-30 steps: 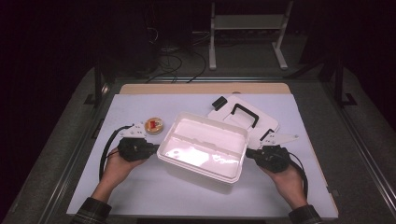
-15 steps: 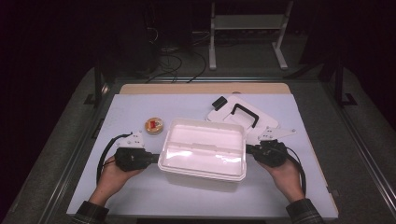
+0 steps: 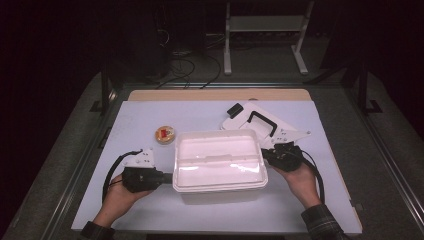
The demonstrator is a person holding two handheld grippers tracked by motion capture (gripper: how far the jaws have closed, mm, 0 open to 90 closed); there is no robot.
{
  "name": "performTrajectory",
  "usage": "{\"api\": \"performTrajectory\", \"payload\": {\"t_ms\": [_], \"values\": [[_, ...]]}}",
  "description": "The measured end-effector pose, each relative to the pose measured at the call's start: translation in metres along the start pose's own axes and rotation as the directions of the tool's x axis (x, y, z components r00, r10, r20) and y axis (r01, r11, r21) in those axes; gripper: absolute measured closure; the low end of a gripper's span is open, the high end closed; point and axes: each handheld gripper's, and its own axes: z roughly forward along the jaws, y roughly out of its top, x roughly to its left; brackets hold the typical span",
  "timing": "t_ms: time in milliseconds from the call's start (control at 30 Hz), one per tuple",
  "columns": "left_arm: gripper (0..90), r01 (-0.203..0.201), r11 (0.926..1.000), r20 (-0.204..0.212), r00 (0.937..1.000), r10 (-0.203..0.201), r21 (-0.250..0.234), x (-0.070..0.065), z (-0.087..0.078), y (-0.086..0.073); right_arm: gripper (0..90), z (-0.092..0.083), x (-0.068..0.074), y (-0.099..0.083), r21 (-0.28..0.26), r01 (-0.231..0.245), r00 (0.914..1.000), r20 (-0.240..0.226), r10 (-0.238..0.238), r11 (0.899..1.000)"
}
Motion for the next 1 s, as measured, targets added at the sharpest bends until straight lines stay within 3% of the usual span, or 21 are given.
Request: {"api": "performTrajectory", "payload": {"t_ms": [267,367,400,433,467,533,567,600,733,900,1000], "values": [[88.2,-0.002,0.9998,-0.002,1.0,0.002,0.018,0.0,0.0,0.0,87.7,0.0,-0.001,0.0,0.0,0.004,1.0,0.003,-0.004,1.0],[81.5,0.004,0.9995,-0.023,0.9997,-0.003,0.032,0.002,-0.001,-0.001,79.4,-0.003,-0.001,-0.002,0.015,-0.012,0.9998,0.014,0.012,1.0],[76.2,0.009,0.9994,-0.026,0.9996,-0.008,0.033,0.003,-0.002,-0.002,72.1,-0.006,-0.002,-0.005,0.022,-0.023,0.9993,0.029,0.023,0.999],[76.2,0.014,0.9994,-0.032,0.9994,-0.013,0.033,0.004,-0.003,-0.003,72.1,-0.006,-0.002,-0.005,0.022,-0.023,0.9993,0.029,0.023,0.999],[70.0,0.021,0.9991,-0.042,0.9989,-0.019,0.036,0.006,-0.004,-0.004,64.0,-0.01,-0.002,-0.008,0.028,-0.029,0.9988,0.042,0.027,0.999],[67.6,0.02,0.9991,-0.05,0.9986,-0.018,0.039,0.006,-0.005,-0.004,60.4,-0.013,-0.002,-0.01,0.027,-0.027,0.9982,0.055,0.026,0.999],[61.3,0.023,0.999,-0.057,0.9982,-0.02,0.038,0.007,-0.005,-0.004,51.8,-0.018,-0.002,-0.016,0.034,-0.036,0.9969,0.071,0.034,0.999],[61.3,0.025,0.9988,-0.061,0.9979,-0.023,0.042,0.008,-0.005,-0.005,51.8,-0.018,-0.002,-0.016,0.034,-0.036,0.9969,0.071,0.034,0.999],[42.2,0.045,0.9976,-0.085,0.9956,-0.04,0.052,0.011,-0.006,-0.006,33.0,-0.028,-0.004,-0.031,0.046,-0.061,0.9889,0.138,0.054,0.997],[34.0,0.052,0.9967,-0.103,0.9936,-0.046,0.063,0.014,-0.008,-0.008,20.6,-0.034,-0.004,-0.042,0.044,-0.097,0.984,0.154,0.09,0.994],[26.7,0.049,0.9958,-0.112,0.9929,-0.041,0.078,0.016,-0.01,-0.008,12.9,-0.035,-0.001,-0.06,0.088,-0.115,0.9774,0.188,0.097,0.99]]}}
